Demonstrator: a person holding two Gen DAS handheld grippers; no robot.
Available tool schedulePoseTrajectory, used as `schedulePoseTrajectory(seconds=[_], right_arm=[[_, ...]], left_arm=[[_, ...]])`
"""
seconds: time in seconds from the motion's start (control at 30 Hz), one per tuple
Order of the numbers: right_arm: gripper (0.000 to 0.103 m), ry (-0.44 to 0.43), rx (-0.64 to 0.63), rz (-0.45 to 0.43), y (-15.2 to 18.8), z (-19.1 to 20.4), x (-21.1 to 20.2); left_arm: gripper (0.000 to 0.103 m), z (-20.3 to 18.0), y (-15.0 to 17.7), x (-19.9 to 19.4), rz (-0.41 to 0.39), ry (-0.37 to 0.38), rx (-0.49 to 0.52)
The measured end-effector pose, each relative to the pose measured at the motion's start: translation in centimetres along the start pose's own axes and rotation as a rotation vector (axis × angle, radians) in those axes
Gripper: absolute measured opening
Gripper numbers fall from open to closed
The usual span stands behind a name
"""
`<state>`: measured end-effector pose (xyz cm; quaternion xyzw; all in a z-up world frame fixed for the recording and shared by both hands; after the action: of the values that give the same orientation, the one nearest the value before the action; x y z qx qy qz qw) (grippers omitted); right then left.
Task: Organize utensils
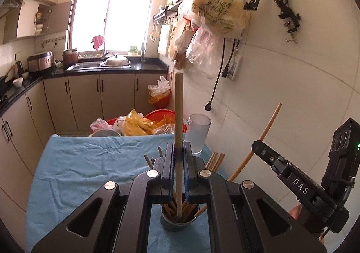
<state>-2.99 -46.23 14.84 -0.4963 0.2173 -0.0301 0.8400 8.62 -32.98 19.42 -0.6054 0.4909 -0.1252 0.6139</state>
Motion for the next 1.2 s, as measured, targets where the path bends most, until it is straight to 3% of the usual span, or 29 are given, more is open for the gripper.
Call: schedulePoseTrajectory(seconds=[0.4, 0.77, 0.83, 0.9, 0.97, 1.07, 1.13, 1.2], right_arm=[[0.008, 0.037, 0.002, 0.125, 3.7, -1.5, 5.0], [0.012, 0.057, 0.015, 0.195, 5.8, -2.0, 5.8], [0.026, 0.061, 0.015, 0.191, 5.7, -1.9, 5.5], [0.031, 0.061, 0.014, 0.171, 5.4, -1.8, 4.9], [0.038, 0.078, 0.005, 0.151, 5.2, -1.7, 4.0], [0.059, 0.114, 0.008, 0.114, 4.8, -2.0, 2.4], [0.085, 0.180, -0.024, 0.085, 4.7, -2.0, 1.4], [0.095, 0.252, -0.052, 0.059, 4.8, -2.0, 0.4]], left_arm=[[0.007, 2.7, 4.0, 4.7, 0.074, -0.005, -0.045], [0.008, 4.0, 6.5, 4.9, 0.121, -0.021, -0.062], [0.025, 4.0, 6.6, 4.5, 0.116, -0.023, -0.067], [0.036, 4.1, 6.4, 3.7, 0.089, -0.039, -0.065], [0.038, 4.2, 6.3, 2.9, 0.071, -0.051, -0.060], [0.051, 4.7, 6.4, 1.6, 0.041, -0.082, -0.073], [0.067, 5.0, 6.7, 0.7, 0.017, -0.118, -0.078], [0.076, 5.5, 7.1, -0.2, -0.006, -0.169, -0.078]])
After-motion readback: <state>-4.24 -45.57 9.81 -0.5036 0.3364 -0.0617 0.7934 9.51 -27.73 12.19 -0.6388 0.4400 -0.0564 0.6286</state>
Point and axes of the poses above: each gripper's, at about its wrist camera, not at the fingertips, and x roughly the way its jaws point, z to its left, y to its underside, the point moved 3 cm from there along x, roughly the way its jaws point, and after that the axes turned 7 degrees about y, right-handed, at the moved point
